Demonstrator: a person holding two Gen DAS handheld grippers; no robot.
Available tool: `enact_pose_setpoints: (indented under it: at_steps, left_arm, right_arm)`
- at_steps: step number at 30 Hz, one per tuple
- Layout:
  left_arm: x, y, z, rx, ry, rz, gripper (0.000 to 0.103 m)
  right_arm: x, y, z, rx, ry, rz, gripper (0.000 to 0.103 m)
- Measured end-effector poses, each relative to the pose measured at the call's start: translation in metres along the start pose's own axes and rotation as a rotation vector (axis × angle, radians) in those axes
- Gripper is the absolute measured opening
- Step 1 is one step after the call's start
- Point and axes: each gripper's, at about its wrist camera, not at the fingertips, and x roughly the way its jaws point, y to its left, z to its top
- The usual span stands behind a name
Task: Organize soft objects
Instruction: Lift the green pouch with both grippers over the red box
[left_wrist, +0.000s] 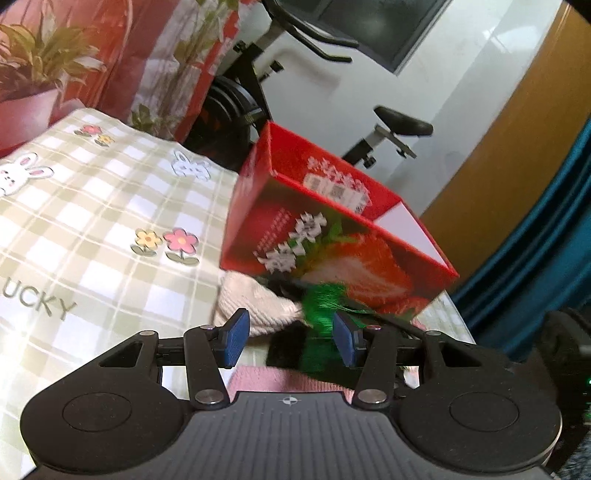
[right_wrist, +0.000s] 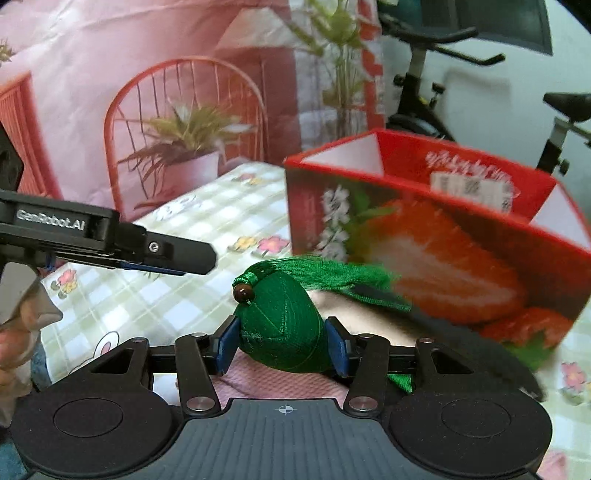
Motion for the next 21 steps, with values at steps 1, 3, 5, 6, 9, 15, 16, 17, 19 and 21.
enact_pose_setpoints:
  at_steps: [1, 3, 5, 6, 9, 15, 16, 17, 19, 21]
  left_arm:
    - [0.001, 0.000, -0.002, 0.003, 0.008, -0.006, 0.052]
    - [0.007, -0.002, -0.005, 0.007, 0.027, -0.020, 0.051]
    - [0.012, -0.002, -0.008, 0.005, 0.045, -0.034, 0.051]
    - [0.016, -0.003, -0.009, 0.004, 0.059, -0.044, 0.051]
    - [0.024, -0.004, -0.015, -0.003, 0.093, -0.069, 0.051]
    - [0.039, -0.002, -0.021, -0.047, 0.141, -0.119, 0.051]
    - [0.041, -0.003, -0.022, -0.049, 0.144, -0.128, 0.051]
    - [0.042, -0.004, -0.023, -0.051, 0.148, -0.138, 0.051]
    - [0.044, -0.006, -0.025, -0.046, 0.156, -0.155, 0.051]
    - [0.045, -0.008, -0.026, -0.036, 0.157, -0.157, 0.051]
  right_arm:
    - [0.003, 0.003, -0.004, 0.002, 0.003, 0.002, 0.048]
    - [0.005, 0.005, -0.010, -0.003, 0.011, 0.003, 0.050]
    - [0.003, 0.004, -0.016, -0.004, 0.011, 0.000, 0.051]
    - [0.002, 0.002, -0.019, 0.005, 0.011, 0.003, 0.051]
    - [-0.004, 0.000, -0.026, 0.023, -0.001, 0.009, 0.054]
    - [-0.013, -0.001, -0.034, 0.015, -0.009, -0.005, 0.054]
    - [-0.015, -0.002, -0.035, 0.019, -0.010, -0.006, 0.054]
    - [-0.017, -0.003, -0.036, 0.026, -0.010, -0.004, 0.054]
    - [-0.020, -0.005, -0.037, 0.035, -0.009, 0.006, 0.052]
    - [-0.021, -0.006, -0.037, 0.040, -0.009, 0.017, 0.047]
